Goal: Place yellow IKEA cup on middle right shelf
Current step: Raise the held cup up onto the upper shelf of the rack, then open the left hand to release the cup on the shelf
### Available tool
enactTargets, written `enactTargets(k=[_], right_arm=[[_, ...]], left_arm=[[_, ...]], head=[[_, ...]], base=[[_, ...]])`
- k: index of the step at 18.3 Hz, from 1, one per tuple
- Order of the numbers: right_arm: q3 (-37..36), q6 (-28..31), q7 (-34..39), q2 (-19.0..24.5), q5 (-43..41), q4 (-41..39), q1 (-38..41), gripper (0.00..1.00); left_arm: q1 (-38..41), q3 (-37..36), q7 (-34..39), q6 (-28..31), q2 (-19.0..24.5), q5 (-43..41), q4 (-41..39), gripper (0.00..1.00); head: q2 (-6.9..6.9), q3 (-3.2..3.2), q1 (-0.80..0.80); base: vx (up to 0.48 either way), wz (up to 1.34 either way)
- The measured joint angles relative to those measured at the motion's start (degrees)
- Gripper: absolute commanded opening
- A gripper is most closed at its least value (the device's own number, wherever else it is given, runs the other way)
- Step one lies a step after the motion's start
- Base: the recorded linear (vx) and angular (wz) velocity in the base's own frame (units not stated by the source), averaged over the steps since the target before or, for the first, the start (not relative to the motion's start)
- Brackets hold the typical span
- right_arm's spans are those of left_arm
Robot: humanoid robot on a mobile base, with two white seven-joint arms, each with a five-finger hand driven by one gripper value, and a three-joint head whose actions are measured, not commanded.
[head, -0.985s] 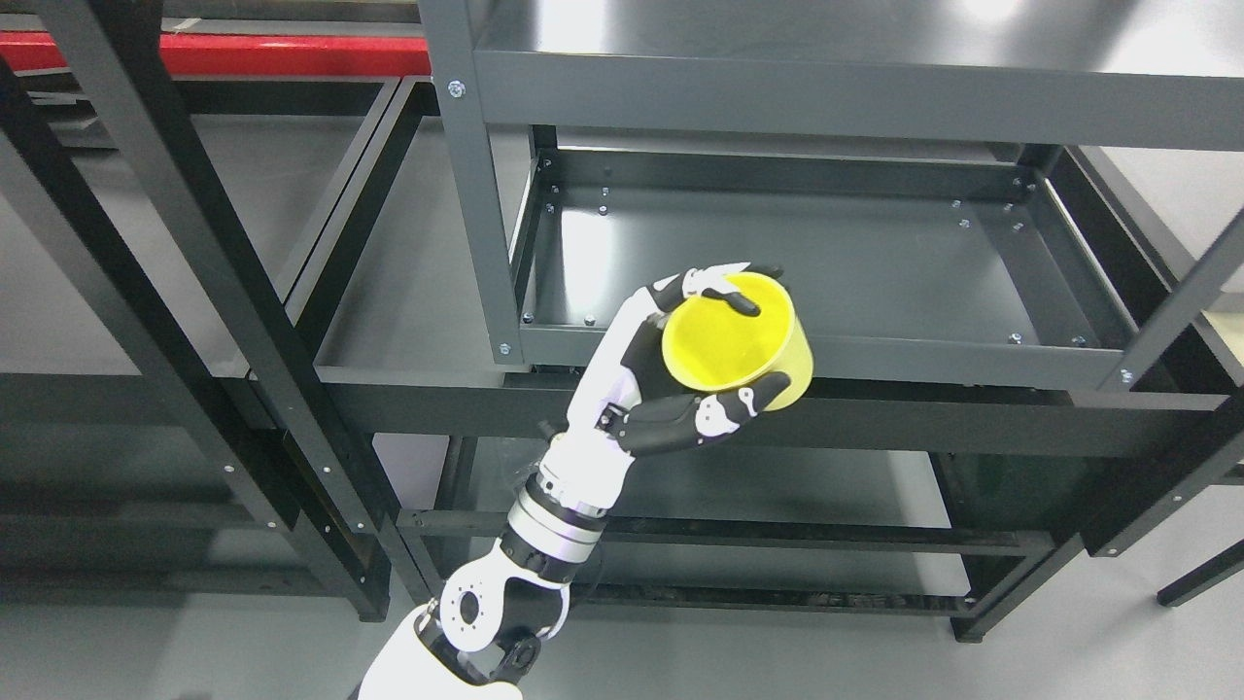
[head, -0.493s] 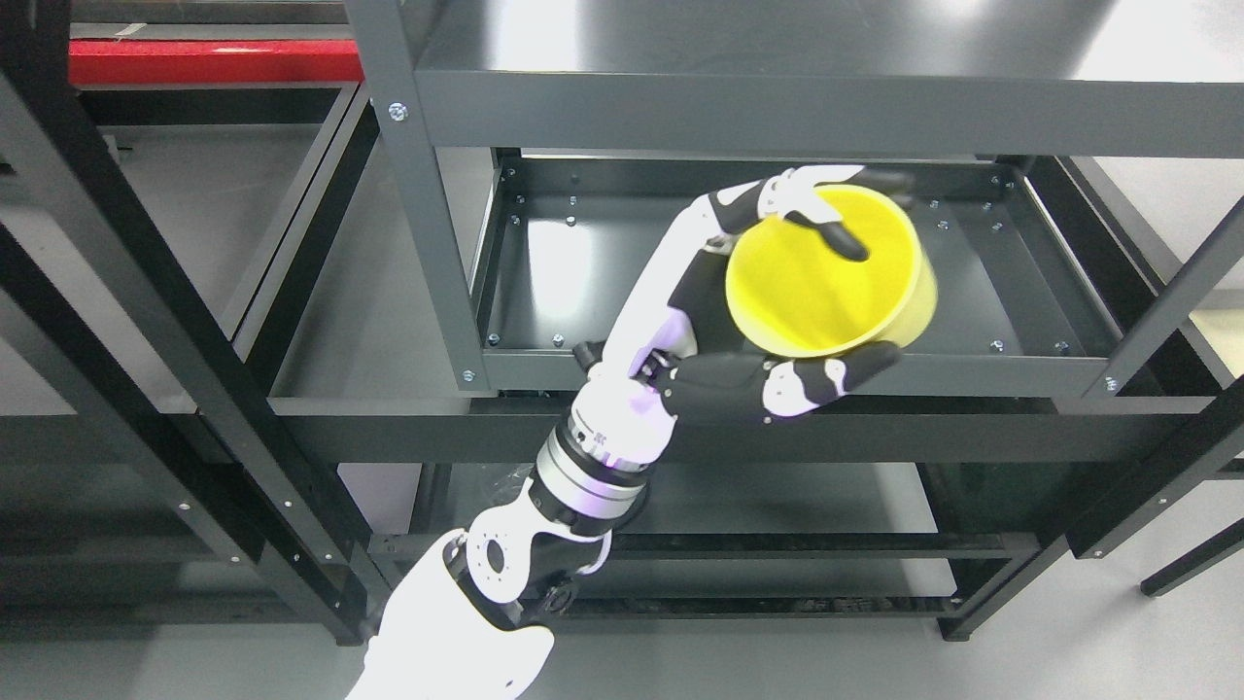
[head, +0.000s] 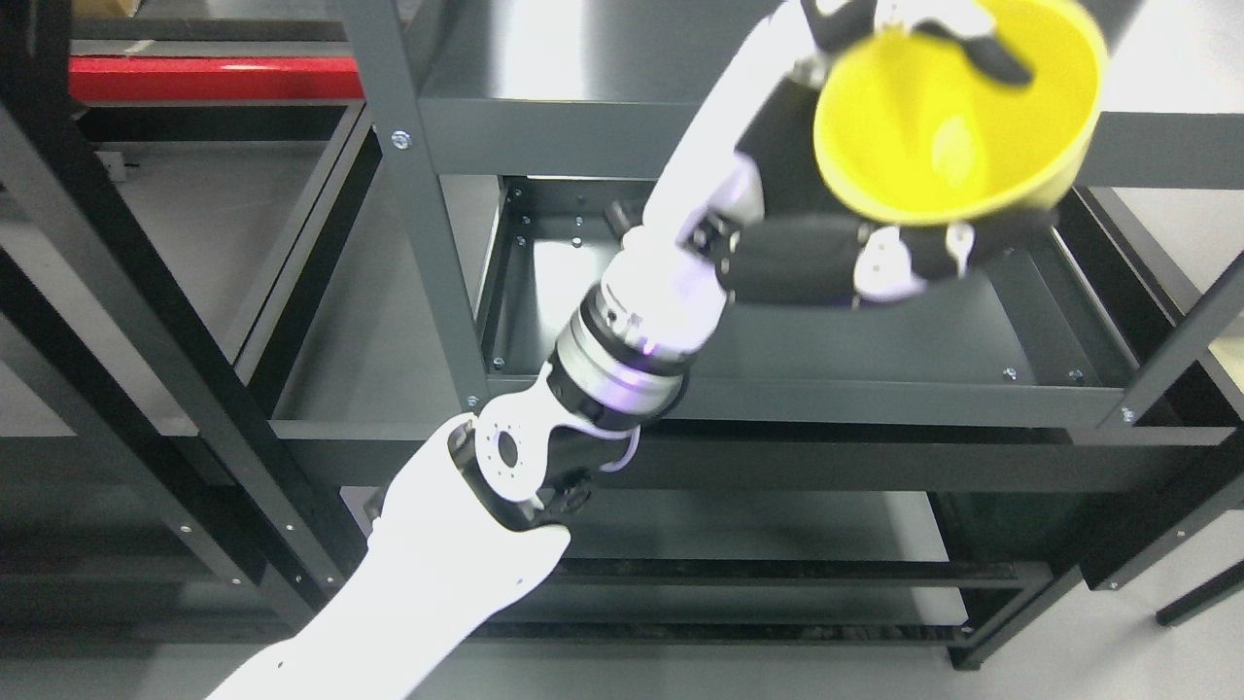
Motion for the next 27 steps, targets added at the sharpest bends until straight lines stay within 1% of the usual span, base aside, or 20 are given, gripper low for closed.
enactTargets(k=[1,3,5,7,10,13,15,19,21,24,27], right_arm=[[0.0,-0.01,0.0,0.0,0.0,-0.02,-0.1,0.99],[0.0,-0.09,0.01,0.0,0.0,-0.02,-0.09,0.99],[0.0,-0.16,0.03,0.0,0.0,-0.01,-0.06,0.99],[0.0,-0.28,0.1,0.0,0.0,-0.01,-0.06,0.99],[0.0,-0.26,0.17,0.0,0.0,-0.01,-0.08,0.99],[0.0,-0.06,0.17,0.0,0.0,-0.01,-0.07,0.99],[0.0,0.01,0.15,0.0,0.0,-0.01,-0.07,0.99],[0.0,0.04,0.04,0.0,0.0,-0.01,-0.07,0.99],[0.0,0.05,-0.04,0.0,0.0,-0.01,-0.07,0.99],[0.0,0.06,-0.05,0.0,0.0,-0.01,-0.08,0.99],[0.0,0.06,-0.05,0.0,0.0,-0.01,-0.07,0.99]], left_arm=[[-1.92,0.33,2.88,1.61,-0.01,0.59,0.2,0.0],[-5.38,0.88,9.61,7.53,0.0,2.25,0.84,0.0],[-8.6,1.32,14.79,14.4,-0.01,5.33,1.72,0.0],[-12.31,1.81,19.09,22.51,-0.01,11.21,3.95,0.0],[-16.56,2.03,20.97,30.85,-0.01,19.56,7.7,0.0],[-20.11,1.48,21.35,35.67,-0.01,26.83,12.15,0.0],[-21.89,0.58,21.43,37.89,-0.01,30.23,15.39,0.01],[-24.25,-1.35,21.43,39.33,-0.01,32.74,21.21,0.14],[-25.05,-2.29,21.42,40.1,-0.01,32.06,23.73,0.29],[-25.98,-3.44,21.27,41.44,-0.01,31.27,26.49,0.43],[-26.51,-4.41,20.98,41.96,-0.01,30.64,28.3,0.6]], head=[[-0.02,0.0,0.0],[-0.02,0.0,0.0],[-0.02,0.0,0.0],[-0.02,0.0,0.0],[-0.02,0.0,0.0],[-0.02,0.0,0.0],[-0.02,0.0,0.0],[-0.02,0.0,0.0],[-0.02,0.0,0.0],[-0.02,0.0,0.0],[-0.02,0.0,0.0]], base=[[0.115,0.13],[0.066,0.22],[-0.009,0.08],[-0.03,-0.03],[-0.03,0.01],[-0.02,0.08],[-0.016,0.03],[-0.005,0.0],[0.0,0.0],[0.0,0.0],[0.0,0.0]])
